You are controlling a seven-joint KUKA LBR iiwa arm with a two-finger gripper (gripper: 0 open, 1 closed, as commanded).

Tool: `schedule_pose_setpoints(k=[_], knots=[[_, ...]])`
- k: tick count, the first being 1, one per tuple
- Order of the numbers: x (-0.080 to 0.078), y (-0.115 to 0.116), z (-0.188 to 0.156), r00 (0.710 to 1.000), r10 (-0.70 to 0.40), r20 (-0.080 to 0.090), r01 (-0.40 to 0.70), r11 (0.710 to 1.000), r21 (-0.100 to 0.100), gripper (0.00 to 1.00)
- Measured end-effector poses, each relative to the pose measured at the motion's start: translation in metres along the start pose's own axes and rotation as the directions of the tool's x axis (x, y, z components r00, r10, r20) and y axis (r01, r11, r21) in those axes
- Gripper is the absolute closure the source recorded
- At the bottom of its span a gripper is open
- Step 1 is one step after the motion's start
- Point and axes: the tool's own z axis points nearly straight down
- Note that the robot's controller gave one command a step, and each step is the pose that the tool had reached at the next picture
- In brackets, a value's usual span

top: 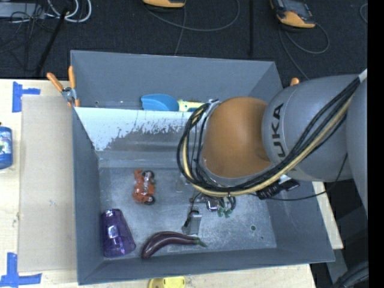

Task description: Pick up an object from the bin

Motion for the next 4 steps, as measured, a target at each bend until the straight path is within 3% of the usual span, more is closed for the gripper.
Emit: schedule_pose_setpoints(k=[1,2,3,4], knots=[[0.0,0.0,0.0,1.0,0.0,0.0,0.0,1.0,0.0,0.0],[0.019,0.025,0.046,1.0,-0.022,0.008,0.022,1.0,0.0,0.0],[0.03,0.029,0.091,1.0,-0.006,-0.001,0.006,1.0,0.0,1.0],[0.03,0.029,0.091,1.0,-0.004,-0.001,0.004,1.0,0.0,1.0]])
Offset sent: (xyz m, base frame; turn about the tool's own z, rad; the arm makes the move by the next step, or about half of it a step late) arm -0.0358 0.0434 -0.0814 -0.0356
